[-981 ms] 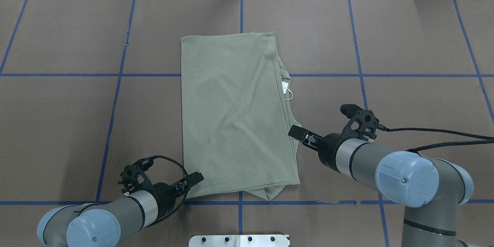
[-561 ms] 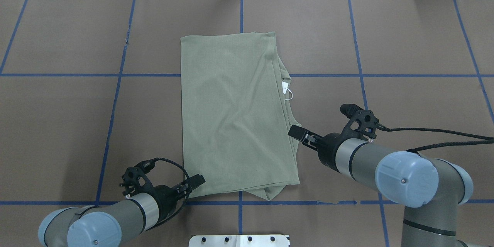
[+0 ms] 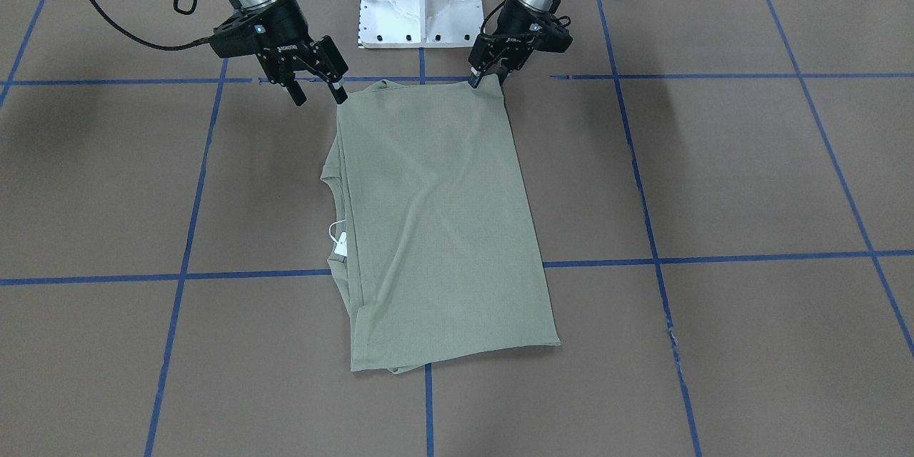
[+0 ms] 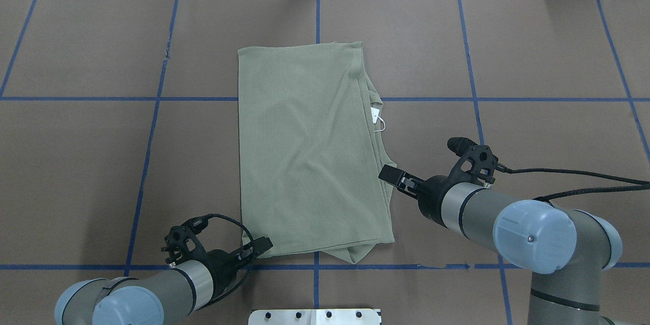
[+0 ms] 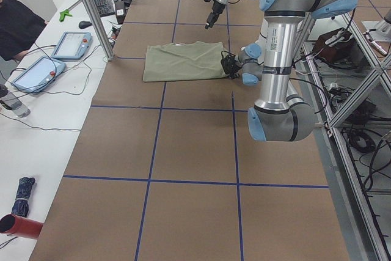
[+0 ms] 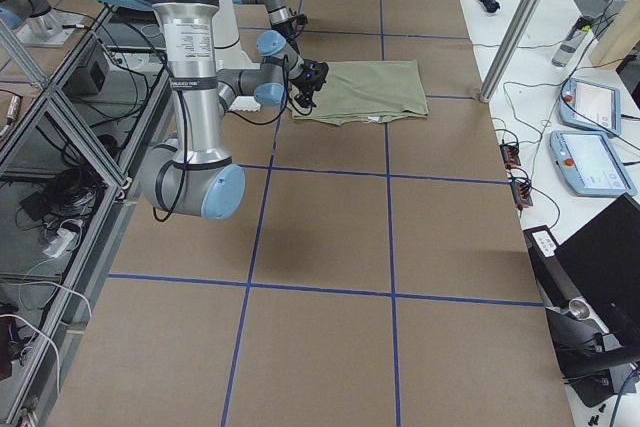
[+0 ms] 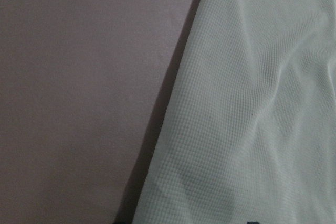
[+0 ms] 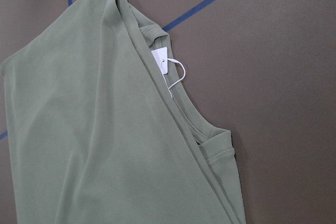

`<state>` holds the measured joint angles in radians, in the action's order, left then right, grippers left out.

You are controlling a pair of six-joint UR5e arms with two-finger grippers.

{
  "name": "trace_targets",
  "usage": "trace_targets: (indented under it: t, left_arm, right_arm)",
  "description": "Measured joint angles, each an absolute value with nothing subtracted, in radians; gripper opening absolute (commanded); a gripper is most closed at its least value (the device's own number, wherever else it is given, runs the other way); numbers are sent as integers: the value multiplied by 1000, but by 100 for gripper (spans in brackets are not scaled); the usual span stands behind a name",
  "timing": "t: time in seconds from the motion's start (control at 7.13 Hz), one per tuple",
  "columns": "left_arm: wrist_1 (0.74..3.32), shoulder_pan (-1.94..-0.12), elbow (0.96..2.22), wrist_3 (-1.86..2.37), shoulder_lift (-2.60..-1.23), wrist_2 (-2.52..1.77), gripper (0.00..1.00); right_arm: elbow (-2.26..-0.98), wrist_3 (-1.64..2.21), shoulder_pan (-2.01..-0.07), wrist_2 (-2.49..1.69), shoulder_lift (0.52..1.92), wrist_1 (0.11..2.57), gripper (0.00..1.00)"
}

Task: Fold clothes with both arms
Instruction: 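Lower both grippers to the shirt's corners nearest the robot, then grasp the near corners of the folded shirt with both grippers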

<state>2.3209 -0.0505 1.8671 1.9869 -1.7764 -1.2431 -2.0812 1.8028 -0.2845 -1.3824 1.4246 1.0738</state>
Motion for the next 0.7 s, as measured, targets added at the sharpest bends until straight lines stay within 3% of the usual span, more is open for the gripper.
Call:
trace_targets:
  t: [0.28,0.42,0.7]
  left_arm:
    - [2321,-49,1869,2016,-1778,-1232,0]
    - [2321,-49,1873,2019,-1776,-1230,0]
    - [2321,-50,1879,2020,-1777,-1230,0]
  right_arm:
    - [-2078,1808,-275,-1374,1423,1074,99]
    - [-2075,1821,-263,-1361,1422,1075,90]
    - [-2071,1939,-215,-1324,1419,1104,90]
